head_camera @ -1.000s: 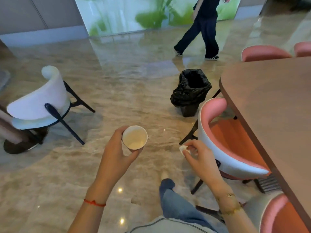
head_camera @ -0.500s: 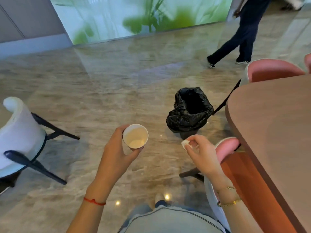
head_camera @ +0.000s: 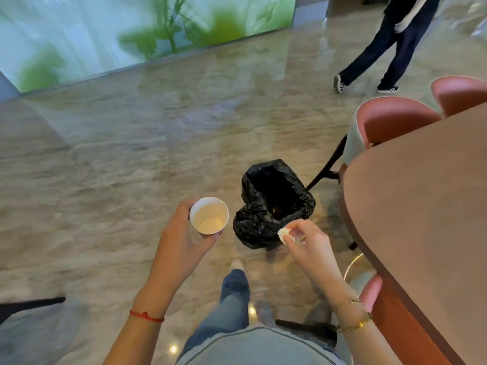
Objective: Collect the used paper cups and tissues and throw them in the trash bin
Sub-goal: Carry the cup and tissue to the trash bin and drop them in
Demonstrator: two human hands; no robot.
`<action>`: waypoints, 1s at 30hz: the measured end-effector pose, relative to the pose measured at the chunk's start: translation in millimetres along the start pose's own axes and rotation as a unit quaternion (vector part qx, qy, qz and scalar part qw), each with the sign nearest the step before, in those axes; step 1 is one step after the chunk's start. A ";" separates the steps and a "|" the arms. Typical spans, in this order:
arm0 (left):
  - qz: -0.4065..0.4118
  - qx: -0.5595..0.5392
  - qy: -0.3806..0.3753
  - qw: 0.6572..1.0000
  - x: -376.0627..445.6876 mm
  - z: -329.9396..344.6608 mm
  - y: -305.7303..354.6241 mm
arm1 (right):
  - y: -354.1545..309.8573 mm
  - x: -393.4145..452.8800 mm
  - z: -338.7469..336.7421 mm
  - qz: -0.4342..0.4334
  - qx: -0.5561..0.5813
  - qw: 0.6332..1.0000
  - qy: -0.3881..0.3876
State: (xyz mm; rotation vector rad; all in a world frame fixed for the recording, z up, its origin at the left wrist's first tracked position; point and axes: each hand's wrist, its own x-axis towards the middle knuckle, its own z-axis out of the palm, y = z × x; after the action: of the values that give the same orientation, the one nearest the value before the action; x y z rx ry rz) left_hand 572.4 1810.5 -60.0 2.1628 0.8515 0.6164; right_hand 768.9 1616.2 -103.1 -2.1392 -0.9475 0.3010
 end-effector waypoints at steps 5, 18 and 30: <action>0.047 0.003 -0.062 0.997 136.2 27.2 -11.3 | 7.4 106.0 7.3 0.046 -0.005 0.997 0.059; 0.088 0.010 -0.256 0.963 367.1 168.8 -47.7 | 66.8 285.3 36.4 0.217 -0.004 0.972 0.090; -0.044 0.033 -0.377 0.925 429.5 268.7 -74.6 | 149.2 347.6 49.1 0.357 -0.009 0.934 0.002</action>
State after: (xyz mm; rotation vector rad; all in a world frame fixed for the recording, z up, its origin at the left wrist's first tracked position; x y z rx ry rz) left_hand 1002.4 2041.5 -215.0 2.1432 0.5320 -0.3025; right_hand 1066.8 1826.4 -215.3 -2.4308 -0.1262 0.6398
